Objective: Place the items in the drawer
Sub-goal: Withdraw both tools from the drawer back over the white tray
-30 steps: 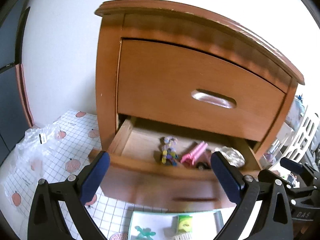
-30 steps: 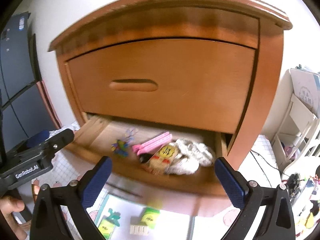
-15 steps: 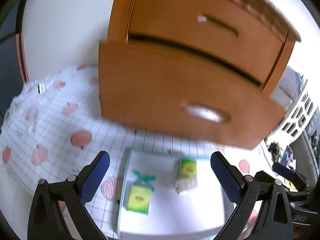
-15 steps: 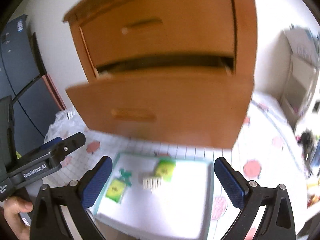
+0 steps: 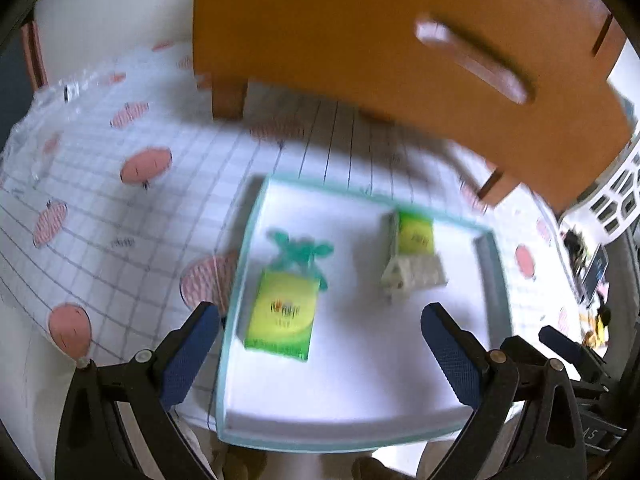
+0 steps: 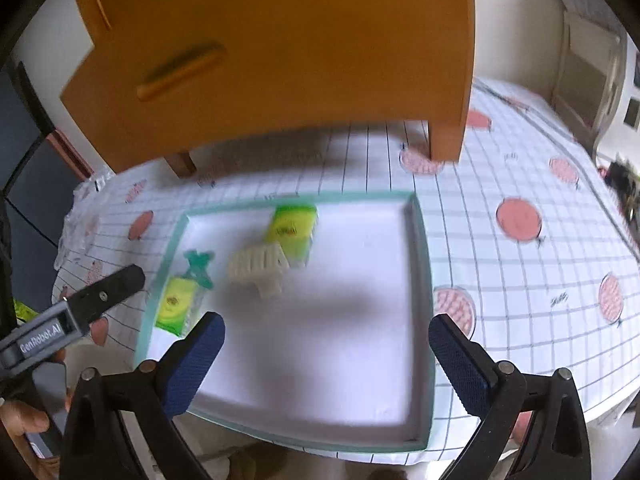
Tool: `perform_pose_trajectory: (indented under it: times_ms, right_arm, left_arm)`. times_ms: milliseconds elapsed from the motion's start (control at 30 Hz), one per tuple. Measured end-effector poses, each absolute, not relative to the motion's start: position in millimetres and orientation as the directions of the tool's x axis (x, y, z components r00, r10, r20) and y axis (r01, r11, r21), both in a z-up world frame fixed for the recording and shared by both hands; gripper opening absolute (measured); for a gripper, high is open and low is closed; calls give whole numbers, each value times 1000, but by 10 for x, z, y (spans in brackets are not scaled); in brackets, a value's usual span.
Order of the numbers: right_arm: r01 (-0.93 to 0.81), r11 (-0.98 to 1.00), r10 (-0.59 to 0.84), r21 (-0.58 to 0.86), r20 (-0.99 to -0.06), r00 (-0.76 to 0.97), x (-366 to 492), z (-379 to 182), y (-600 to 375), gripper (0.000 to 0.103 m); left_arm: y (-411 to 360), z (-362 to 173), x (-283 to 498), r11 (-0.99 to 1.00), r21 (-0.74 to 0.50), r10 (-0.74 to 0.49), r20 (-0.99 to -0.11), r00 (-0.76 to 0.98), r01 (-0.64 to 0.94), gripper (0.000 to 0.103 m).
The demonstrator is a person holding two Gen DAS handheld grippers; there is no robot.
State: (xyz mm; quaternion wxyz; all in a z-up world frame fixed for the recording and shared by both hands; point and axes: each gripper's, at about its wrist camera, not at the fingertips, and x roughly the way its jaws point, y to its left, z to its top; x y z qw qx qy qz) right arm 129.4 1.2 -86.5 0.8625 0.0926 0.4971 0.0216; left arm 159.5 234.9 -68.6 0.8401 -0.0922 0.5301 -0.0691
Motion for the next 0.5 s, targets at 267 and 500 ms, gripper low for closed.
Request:
perform_pose_trajectory:
  times_ms: [267, 500]
  right_arm:
    - [61, 982, 136, 179, -894, 427, 1282, -1246, 71, 103]
    - [49, 981, 151, 186, -902, 404, 1287, -1376, 106, 103]
  left_arm:
    - [2380, -1042, 1607, 974, -228, -212, -923, 321, -12, 100]
    - [2442, -1051, 1623, 967, -255, -232, -914, 334, -26, 98]
